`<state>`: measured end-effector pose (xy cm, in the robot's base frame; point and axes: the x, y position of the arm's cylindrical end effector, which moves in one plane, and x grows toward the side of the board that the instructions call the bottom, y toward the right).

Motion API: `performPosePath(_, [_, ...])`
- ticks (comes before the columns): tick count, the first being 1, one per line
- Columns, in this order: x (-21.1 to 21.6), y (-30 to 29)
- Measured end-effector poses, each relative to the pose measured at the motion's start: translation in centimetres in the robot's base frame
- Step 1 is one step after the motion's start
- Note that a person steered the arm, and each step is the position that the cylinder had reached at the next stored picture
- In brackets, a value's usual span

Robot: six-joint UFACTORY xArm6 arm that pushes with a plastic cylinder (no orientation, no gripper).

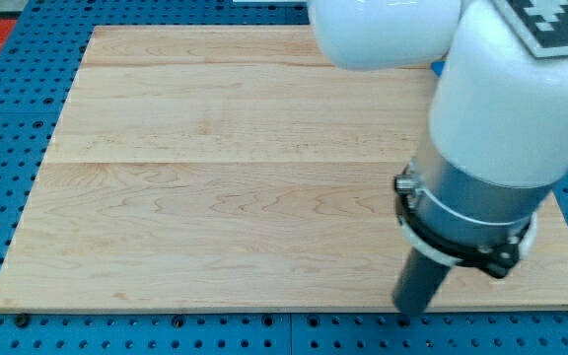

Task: Adjust the yellow heart red star below the green circle

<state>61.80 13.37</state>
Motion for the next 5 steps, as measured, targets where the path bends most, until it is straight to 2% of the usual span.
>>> performPosePath(1, [-0.4,10.1])
performPosePath(4, [-1.5,19.8])
performPosePath(5, [-3.0,20.8])
